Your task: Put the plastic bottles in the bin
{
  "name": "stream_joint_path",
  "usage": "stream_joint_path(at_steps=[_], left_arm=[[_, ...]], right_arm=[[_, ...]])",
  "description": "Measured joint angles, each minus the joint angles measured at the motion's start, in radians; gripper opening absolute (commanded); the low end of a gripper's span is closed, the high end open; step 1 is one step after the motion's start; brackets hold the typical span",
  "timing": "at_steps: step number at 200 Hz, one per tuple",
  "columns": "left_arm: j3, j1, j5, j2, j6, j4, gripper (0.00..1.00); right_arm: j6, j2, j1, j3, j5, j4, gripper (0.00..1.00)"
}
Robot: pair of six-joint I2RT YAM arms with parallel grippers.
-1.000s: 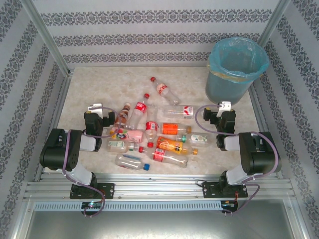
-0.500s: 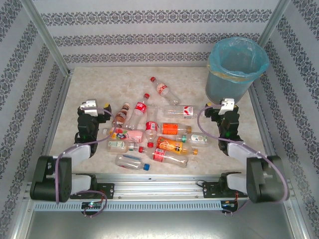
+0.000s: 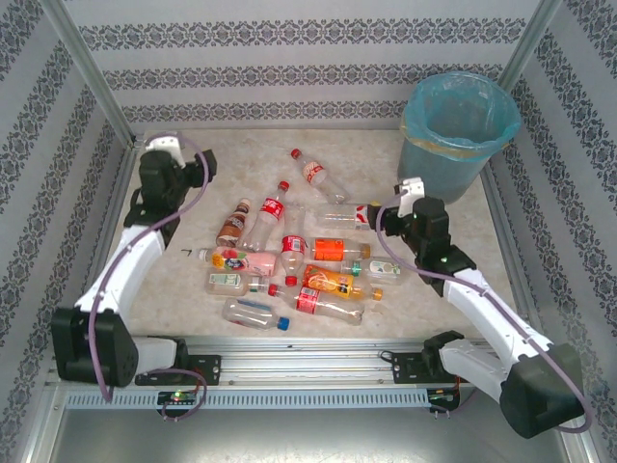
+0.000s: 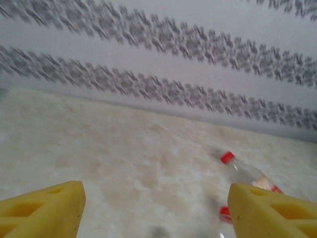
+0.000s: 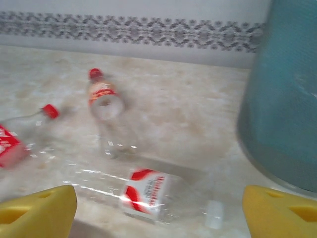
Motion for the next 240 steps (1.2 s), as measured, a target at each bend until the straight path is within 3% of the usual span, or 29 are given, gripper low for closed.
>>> stream_joint_path(at_steps=[40, 64, 103, 215, 240], left_arm=[[0.303, -0.120, 0.124, 0.259, 0.027, -0.345, 0.76], [0.486, -0.181, 0.159, 0.402, 0.090, -0.575, 0.70], [0.536, -0.261, 0.164, 0.496, 0.158, -0.806, 0.69], [0.462, -0.278, 0.183, 0.622, 0.229, -0.885, 0.68], [0.433, -0.278, 0.179, 0.642, 0.247, -0.875, 0.63]], right_arm=[[0.060, 0.171, 0.035, 0.322, -0.100, -0.238, 0.81], [0.097, 0.249, 0.042, 0.435, -0.155, -0.333, 0.79], [0.141, 0.299, 0.048, 0.468, -0.197, -0.409, 0.72], [0.204, 0.339, 0.069, 0.468, -0.236, -0.416, 0.73], [0.204, 0.339, 0.070, 0.468, -0.236, -0.416, 0.73]])
